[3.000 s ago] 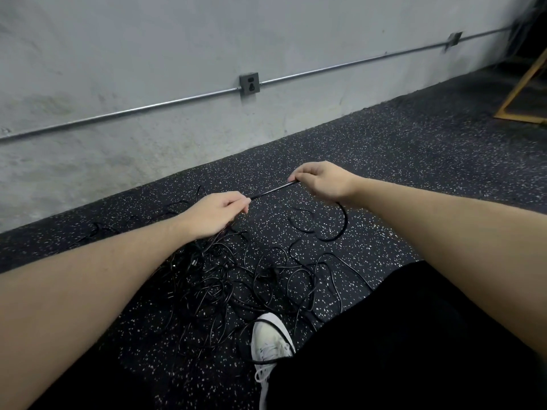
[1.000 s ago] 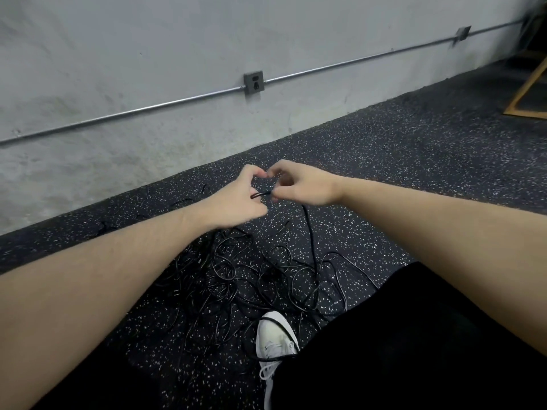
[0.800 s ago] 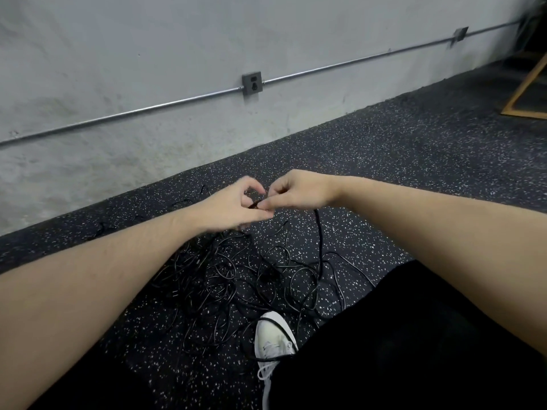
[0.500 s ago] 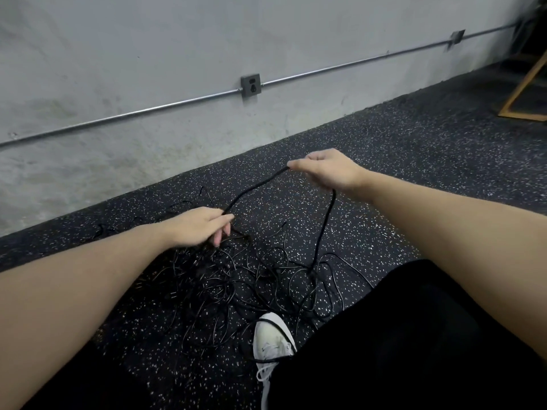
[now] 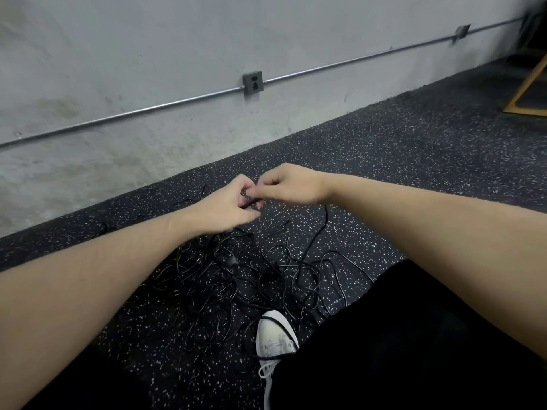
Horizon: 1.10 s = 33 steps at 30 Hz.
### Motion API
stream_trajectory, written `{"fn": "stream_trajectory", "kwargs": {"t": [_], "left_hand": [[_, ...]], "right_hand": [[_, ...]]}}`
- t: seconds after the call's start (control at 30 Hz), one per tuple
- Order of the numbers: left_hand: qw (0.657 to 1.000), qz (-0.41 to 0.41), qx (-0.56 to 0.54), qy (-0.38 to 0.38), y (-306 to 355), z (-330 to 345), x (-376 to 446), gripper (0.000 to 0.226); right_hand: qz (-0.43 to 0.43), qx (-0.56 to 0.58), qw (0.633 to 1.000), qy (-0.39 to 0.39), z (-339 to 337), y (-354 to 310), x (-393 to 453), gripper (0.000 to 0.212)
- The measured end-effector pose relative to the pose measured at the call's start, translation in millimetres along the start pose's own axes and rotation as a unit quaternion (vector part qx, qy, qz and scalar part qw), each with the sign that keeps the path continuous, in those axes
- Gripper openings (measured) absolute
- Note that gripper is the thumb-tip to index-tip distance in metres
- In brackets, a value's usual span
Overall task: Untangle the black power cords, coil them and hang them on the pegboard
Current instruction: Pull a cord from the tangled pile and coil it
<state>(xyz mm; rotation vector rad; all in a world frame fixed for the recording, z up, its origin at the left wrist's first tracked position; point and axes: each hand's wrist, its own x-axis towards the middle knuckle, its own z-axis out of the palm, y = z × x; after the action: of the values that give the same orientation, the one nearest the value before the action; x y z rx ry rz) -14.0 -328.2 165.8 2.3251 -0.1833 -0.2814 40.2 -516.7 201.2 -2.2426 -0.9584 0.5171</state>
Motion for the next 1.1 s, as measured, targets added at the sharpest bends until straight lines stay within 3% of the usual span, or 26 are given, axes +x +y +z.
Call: {"fn": "stream_trajectory", "kwargs": {"t": [0.1,0.2,0.33,0.53,0.73,0.9,1.1], "left_hand": [[1.0,-0.008,-0.02,0.001,-8,-8,-10,0.027],[0.999,-0.013,0.016,0.029,-20,-21,-26,0.004],[0.995,-0.037,-0.014,0.095,-39,-40,-43,0.035],[0.97,-0.029,-0.14,0.195,-28,-52,-54,0.042],[0.969,-0.025,-0.13,0.208,-21,-61,-72,0.039],[0.953,-0.027,-0.22,0.206,-36,-83,-97,0.027],[0.948,-0.074,-0.222,0.214,-53,-95,-136,0.042]], "right_hand": [[-0.02,0.077,0.995,0.059,-5,-5,-1,0.033],[-0.002,0.163,0.978,0.13,-11,-1,2,0.035],[0.029,0.211,0.96,0.182,-14,4,12,0.037],[0.022,0.151,0.978,0.139,-1,-19,20,0.019],[-0.04,0.078,0.992,0.095,16,-68,43,0.027],[-0.041,0.115,0.991,0.052,27,-93,54,0.025],[-0.02,0.163,0.986,0.025,57,-127,80,0.029]]}}
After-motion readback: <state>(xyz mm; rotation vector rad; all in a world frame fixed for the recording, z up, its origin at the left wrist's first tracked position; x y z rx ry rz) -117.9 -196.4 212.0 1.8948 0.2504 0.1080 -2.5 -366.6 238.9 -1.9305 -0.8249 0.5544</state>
